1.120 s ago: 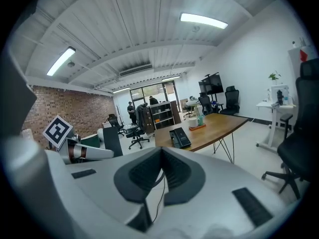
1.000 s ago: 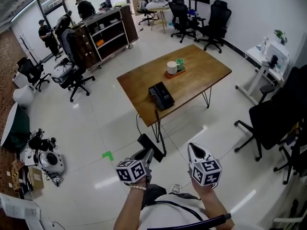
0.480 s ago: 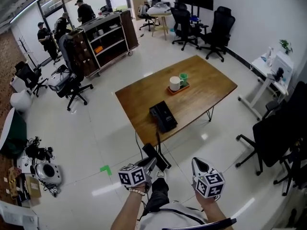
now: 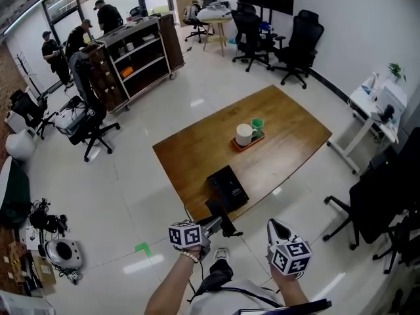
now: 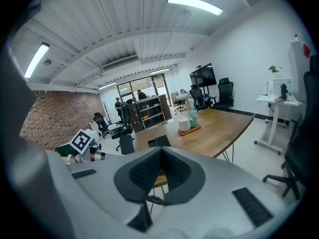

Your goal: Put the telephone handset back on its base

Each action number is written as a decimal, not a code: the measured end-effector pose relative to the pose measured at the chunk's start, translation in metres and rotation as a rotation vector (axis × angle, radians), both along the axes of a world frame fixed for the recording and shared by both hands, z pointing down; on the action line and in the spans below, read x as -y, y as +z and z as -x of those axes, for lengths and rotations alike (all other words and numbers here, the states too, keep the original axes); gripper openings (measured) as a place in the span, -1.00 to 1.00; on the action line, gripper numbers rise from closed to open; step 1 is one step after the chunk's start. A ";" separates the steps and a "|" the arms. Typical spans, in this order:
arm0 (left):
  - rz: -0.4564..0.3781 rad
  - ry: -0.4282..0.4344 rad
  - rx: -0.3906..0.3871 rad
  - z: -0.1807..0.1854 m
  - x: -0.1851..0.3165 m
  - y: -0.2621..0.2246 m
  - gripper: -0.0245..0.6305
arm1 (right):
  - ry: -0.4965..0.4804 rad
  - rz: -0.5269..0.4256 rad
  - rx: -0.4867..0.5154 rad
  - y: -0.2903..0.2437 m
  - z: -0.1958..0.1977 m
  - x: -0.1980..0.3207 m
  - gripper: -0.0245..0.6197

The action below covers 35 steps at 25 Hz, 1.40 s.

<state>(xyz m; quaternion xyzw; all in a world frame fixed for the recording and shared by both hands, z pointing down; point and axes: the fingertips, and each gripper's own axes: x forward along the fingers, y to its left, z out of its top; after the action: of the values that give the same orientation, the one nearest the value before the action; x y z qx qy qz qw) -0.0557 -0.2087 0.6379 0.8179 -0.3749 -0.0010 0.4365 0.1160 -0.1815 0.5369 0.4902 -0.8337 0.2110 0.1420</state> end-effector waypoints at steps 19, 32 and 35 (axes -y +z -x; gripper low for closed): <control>0.081 0.115 -0.196 0.003 0.112 0.057 -0.70 | 0.142 0.056 -0.037 0.015 0.008 0.080 -0.91; 0.134 0.102 -0.296 0.005 0.121 0.077 -0.70 | 0.153 0.062 -0.049 0.015 0.010 0.097 -0.91; 0.134 0.120 -0.297 0.001 0.122 0.078 -0.70 | 0.152 0.067 -0.052 0.015 0.011 0.099 -0.91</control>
<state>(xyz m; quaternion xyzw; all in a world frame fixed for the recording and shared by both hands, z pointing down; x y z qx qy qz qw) -0.0568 -0.3310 0.7163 0.7987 -0.2560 -0.0707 0.5399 0.1054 -0.2808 0.5524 0.5525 -0.7825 0.2361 0.1633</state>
